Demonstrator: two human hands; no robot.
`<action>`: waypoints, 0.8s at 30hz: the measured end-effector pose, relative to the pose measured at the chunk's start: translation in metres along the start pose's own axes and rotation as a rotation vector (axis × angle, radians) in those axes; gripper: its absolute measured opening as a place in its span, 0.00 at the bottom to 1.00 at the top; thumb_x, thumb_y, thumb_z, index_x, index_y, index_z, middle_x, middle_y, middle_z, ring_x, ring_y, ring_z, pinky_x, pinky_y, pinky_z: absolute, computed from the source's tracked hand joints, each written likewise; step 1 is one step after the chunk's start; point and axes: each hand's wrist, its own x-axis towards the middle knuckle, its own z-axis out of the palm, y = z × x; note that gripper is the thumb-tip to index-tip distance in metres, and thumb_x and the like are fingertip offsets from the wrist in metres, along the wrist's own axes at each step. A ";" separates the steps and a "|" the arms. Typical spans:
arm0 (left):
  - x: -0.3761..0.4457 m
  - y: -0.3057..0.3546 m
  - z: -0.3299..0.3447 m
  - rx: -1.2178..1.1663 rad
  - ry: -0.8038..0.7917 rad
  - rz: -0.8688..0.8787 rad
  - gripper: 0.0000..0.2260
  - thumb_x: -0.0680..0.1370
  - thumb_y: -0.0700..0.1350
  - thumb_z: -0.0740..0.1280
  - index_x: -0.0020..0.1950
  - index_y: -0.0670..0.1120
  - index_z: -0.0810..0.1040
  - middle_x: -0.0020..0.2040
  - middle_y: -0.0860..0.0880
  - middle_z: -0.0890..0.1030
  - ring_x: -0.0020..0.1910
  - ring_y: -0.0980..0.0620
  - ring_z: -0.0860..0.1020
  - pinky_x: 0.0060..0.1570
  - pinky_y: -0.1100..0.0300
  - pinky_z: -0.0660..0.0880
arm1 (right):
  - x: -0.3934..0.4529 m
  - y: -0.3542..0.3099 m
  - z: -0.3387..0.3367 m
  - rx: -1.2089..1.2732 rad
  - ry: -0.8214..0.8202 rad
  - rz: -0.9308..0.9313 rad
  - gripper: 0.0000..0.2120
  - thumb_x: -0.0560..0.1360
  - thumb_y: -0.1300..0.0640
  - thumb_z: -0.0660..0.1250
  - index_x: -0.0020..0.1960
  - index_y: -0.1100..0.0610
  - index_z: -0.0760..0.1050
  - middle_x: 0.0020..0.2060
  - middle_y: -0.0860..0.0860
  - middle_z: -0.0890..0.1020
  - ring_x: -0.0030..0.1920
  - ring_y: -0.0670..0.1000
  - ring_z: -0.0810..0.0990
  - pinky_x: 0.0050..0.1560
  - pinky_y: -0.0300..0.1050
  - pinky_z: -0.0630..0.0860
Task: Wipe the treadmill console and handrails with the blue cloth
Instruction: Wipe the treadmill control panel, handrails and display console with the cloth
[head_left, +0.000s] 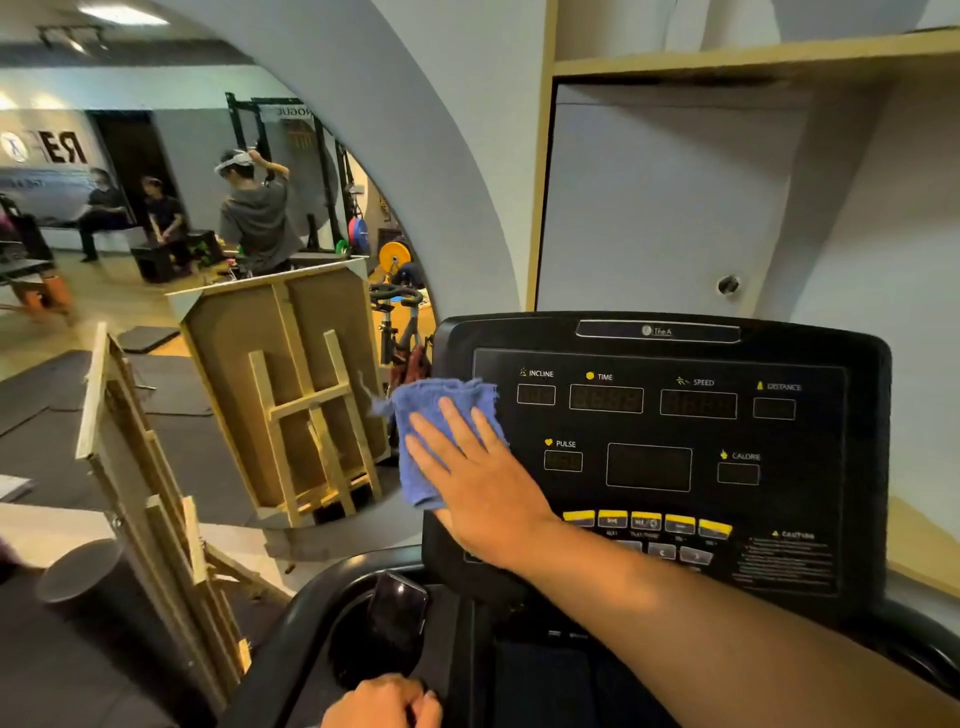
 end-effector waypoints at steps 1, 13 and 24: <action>-0.009 0.007 -0.009 0.065 -0.155 -0.038 0.23 0.76 0.54 0.58 0.32 0.41 0.83 0.33 0.43 0.82 0.42 0.45 0.82 0.53 0.57 0.73 | -0.014 -0.007 0.006 -0.018 -0.034 -0.081 0.36 0.77 0.43 0.60 0.80 0.55 0.57 0.81 0.54 0.56 0.80 0.63 0.48 0.78 0.62 0.41; -0.029 0.021 -0.038 0.158 -0.239 0.009 0.16 0.74 0.67 0.60 0.44 0.58 0.79 0.34 0.58 0.76 0.32 0.61 0.71 0.48 0.67 0.68 | 0.037 0.078 -0.035 0.042 0.070 0.225 0.36 0.78 0.45 0.63 0.81 0.56 0.55 0.80 0.56 0.56 0.80 0.62 0.50 0.78 0.60 0.45; -0.027 0.019 -0.039 0.169 -0.275 0.035 0.18 0.76 0.65 0.60 0.41 0.52 0.79 0.39 0.57 0.79 0.37 0.61 0.77 0.47 0.69 0.69 | -0.053 0.036 0.000 0.010 -0.057 -0.113 0.37 0.76 0.46 0.60 0.80 0.60 0.54 0.80 0.57 0.53 0.80 0.60 0.50 0.78 0.57 0.46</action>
